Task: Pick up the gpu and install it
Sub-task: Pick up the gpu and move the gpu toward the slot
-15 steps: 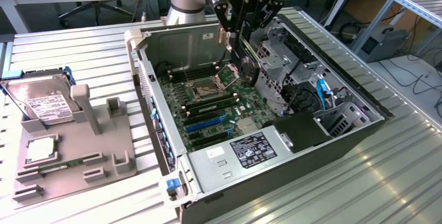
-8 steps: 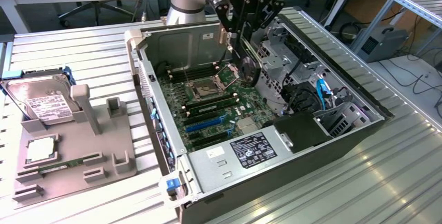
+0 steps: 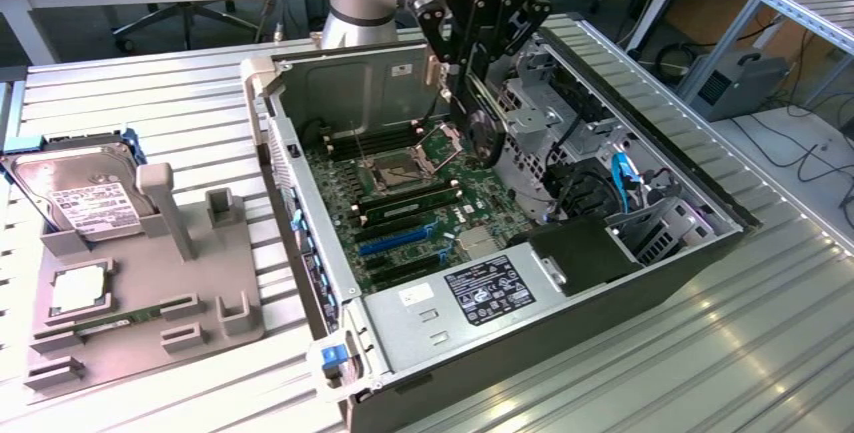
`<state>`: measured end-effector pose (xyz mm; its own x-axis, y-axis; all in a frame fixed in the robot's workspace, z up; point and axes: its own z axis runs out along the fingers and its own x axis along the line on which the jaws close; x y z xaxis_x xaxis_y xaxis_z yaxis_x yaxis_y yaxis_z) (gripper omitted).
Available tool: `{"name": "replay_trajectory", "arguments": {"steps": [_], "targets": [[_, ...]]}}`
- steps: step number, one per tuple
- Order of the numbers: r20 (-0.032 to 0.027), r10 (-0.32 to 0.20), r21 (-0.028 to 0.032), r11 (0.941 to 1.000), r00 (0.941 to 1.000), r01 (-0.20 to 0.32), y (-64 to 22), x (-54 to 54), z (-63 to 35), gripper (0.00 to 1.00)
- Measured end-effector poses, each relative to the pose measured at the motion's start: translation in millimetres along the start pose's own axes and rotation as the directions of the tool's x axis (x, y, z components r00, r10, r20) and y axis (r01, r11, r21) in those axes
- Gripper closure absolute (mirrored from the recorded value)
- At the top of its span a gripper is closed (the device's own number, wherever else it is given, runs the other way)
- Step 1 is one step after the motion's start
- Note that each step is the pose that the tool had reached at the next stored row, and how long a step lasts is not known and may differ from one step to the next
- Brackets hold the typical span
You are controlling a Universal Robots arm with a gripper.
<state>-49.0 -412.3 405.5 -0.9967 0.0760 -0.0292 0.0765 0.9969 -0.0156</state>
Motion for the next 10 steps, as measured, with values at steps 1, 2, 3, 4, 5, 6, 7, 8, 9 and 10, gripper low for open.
{"name": "replay_trajectory", "arguments": {"steps": [1, 2, 3, 4, 5, 6, 7, 8, 9, 10], "targets": [[0.0000, 0.000, 0.0002, 1.0000, 1.0000, 0.000, 0.0, -0.2, 0.1, 0.73], [0.0000, 0.000, 0.0004, 1.0000, 1.0000, 0.000, 0.0, -0.4, 0.2, 0.73], [0.0000, 0.000, 0.0007, 1.0000, 1.0000, 0.000, 0.1, -0.7, 0.3, 0.73], [0.0000, 0.000, 0.0009, 1.0000, 1.0000, 0.000, 0.1, -0.9, 0.4, 0.73], [0.0001, 0.000, 0.0010, 1.0000, 1.0000, 0.000, 0.1, -1.2, 0.6, 0.73], [0.0001, 0.000, 0.0012, 1.0000, 1.0000, 0.000, 0.1, -1.5, 0.7, 0.73], [0.0001, 0.000, 0.0016, 1.0000, 1.0000, 0.000, 0.2, -2.0, 1.0, 0.73], [0.0001, 0.000, 0.0017, 1.0000, 1.0000, 0.000, 0.2, -2.5, 1.3, 0.73], [0.0001, 0.000, 0.0019, 1.0000, 1.0000, 0.000, 0.3, -2.9, 1.6, 0.73], [0.0002, 0.000, 0.0021, 1.0000, 1.0000, 0.000, 0.3, -3.3, 1.7, 0.73]]}}
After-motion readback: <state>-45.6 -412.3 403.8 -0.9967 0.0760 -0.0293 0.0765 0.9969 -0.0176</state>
